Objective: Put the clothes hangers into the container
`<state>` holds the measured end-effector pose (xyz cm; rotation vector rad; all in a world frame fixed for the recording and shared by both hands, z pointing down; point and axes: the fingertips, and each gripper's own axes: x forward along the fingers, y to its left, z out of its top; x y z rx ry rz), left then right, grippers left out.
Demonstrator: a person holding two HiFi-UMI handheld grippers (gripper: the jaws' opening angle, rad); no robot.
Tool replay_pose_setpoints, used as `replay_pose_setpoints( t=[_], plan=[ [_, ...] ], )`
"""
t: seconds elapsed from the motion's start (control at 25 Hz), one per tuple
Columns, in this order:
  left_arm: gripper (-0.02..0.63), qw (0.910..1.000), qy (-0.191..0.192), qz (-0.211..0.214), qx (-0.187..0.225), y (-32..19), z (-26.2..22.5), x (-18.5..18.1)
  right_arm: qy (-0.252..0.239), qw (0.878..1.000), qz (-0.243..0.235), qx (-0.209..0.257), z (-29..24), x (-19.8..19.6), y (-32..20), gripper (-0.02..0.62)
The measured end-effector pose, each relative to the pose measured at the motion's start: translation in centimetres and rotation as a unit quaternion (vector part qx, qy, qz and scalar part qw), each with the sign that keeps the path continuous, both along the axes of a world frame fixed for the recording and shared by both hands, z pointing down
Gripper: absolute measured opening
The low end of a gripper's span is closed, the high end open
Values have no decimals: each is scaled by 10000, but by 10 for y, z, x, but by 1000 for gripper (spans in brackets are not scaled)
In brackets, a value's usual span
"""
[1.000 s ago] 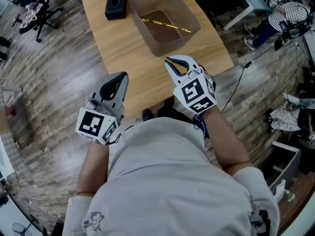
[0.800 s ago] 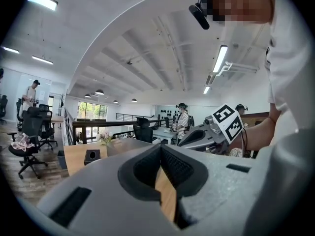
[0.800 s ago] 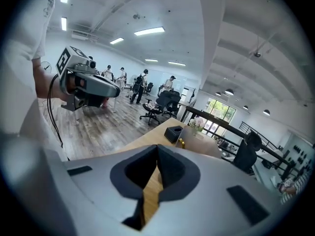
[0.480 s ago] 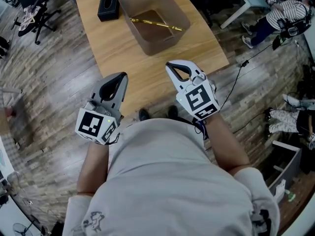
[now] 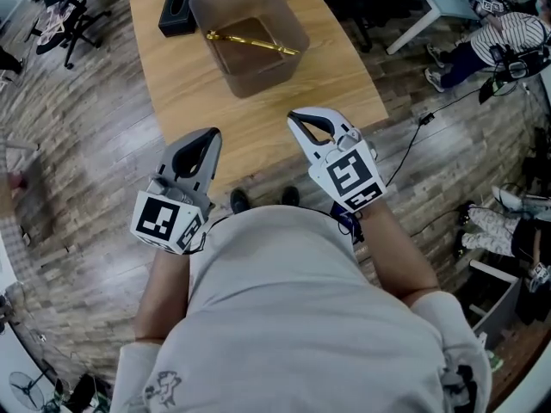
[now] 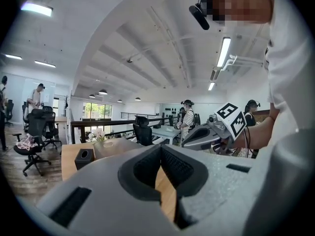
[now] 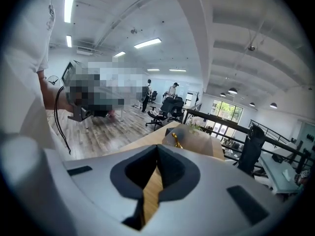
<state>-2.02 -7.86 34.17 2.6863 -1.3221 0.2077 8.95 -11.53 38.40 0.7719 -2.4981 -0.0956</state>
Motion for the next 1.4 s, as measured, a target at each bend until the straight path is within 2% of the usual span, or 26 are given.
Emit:
replay_pose_setpoints(
  t=[0.28,0.56,0.8,1.0,1.4],
  plan=[
    [6,9988,-179,-447,-45,11,6,46,-204,9988,-436,-65,4,46,1,6],
    [6,9969,-389,-663,-140,28,6,54,-368,9961,-794,-138,9,43,10,6],
    [6,9973,-435,-585,-99,45,5,60,-478,9962,-728,-101,6,48,28,6],
    [6,9980,-390,-468,-140,59,6,55,-462,9968,-639,-107,2,47,43,6],
    [6,9992,-237,-320,-90,107,0,19,-366,9979,-524,-119,-2,21,99,6]
  ],
)
